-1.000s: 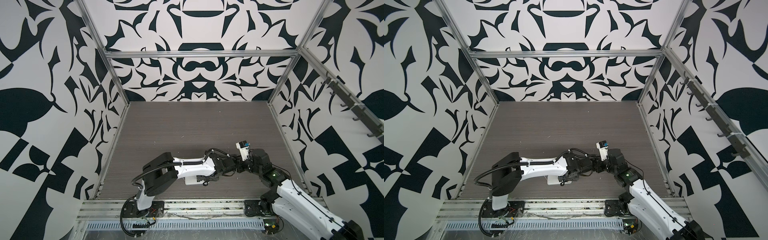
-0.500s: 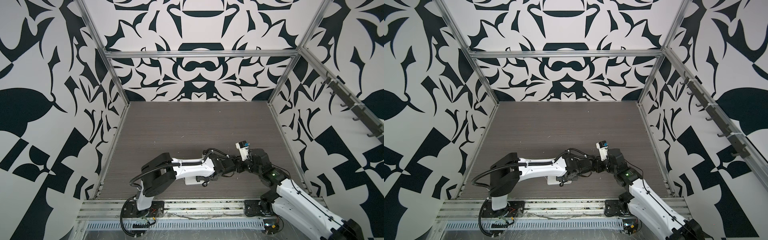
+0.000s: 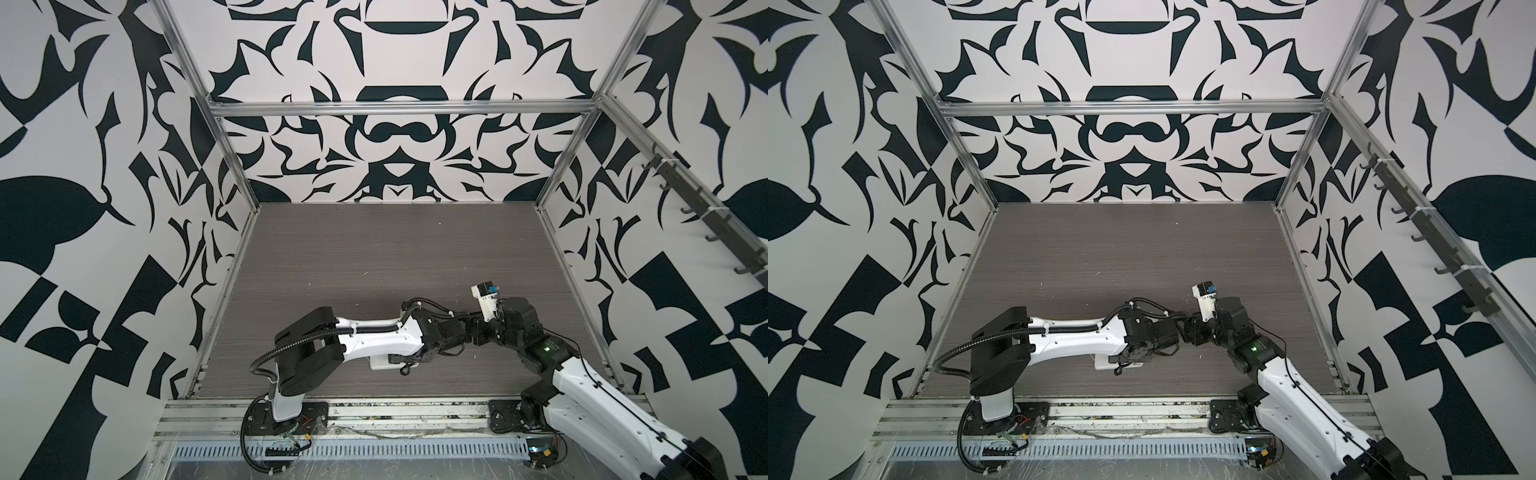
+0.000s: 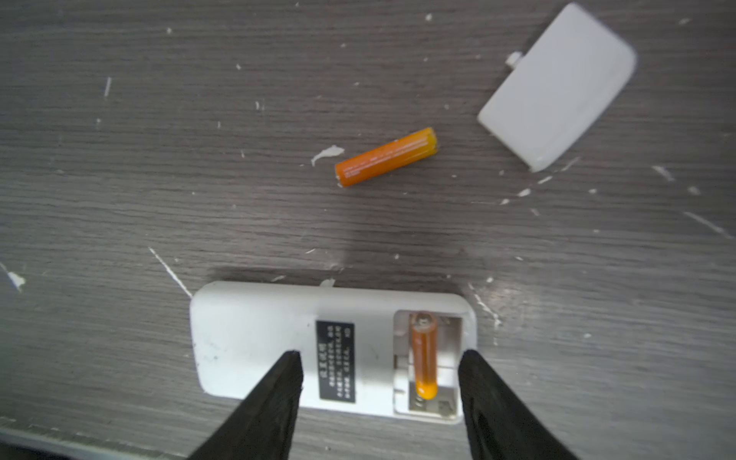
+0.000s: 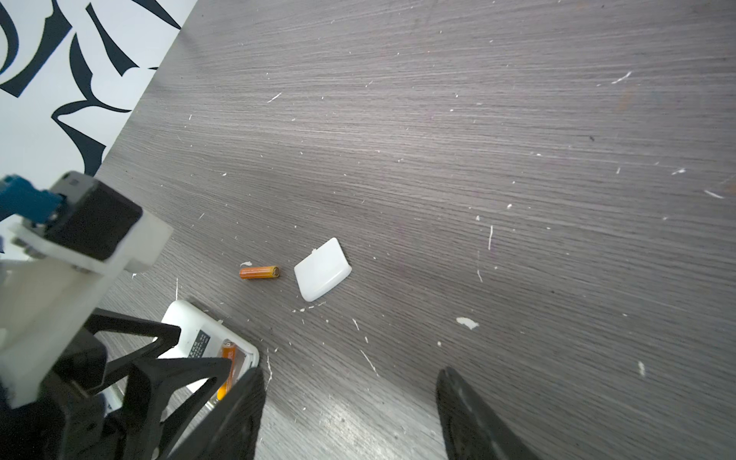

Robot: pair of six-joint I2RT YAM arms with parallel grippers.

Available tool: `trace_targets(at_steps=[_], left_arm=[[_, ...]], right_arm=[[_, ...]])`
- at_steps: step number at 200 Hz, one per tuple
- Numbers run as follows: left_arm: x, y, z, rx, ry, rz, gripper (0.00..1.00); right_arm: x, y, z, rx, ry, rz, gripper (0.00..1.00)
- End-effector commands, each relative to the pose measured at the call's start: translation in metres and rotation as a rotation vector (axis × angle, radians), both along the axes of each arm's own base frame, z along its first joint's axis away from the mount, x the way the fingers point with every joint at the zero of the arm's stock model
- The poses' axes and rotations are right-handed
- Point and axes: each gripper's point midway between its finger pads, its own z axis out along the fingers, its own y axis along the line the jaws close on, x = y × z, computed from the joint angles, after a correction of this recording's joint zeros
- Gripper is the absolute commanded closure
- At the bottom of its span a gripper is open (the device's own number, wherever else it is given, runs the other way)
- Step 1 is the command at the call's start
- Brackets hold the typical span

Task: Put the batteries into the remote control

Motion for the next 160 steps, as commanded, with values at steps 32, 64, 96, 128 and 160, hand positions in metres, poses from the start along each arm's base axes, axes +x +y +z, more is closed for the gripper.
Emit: trace_targets(at_steps=[32,64,96,128,160], left_arm=[[-0.004,0.010,-0.001,0.012,0.001,0.014,0.31],[-0.004,0.009,-0.002,0.016,0.002,0.010,0.30],[-0.005,0.012,-0.004,0.029,0.005,0.009,0.30],[-0.006,0.015,-0.007,0.055,0.008,0.005,0.30],[-0.006,0.016,-0.008,0.096,0.001,-0.008,0.31]], right_arm=[[0.003,0.001,0.003,0.013,-0.008,-0.006,0.28],[0.003,0.000,0.002,0.010,-0.007,-0.008,0.28],[0.003,0.000,0.003,0.011,-0.009,-0.008,0.28],[0.003,0.000,0.003,0.011,-0.010,-0.009,0.28],[0.003,0.000,0.003,0.012,-0.012,-0.010,0.28]])
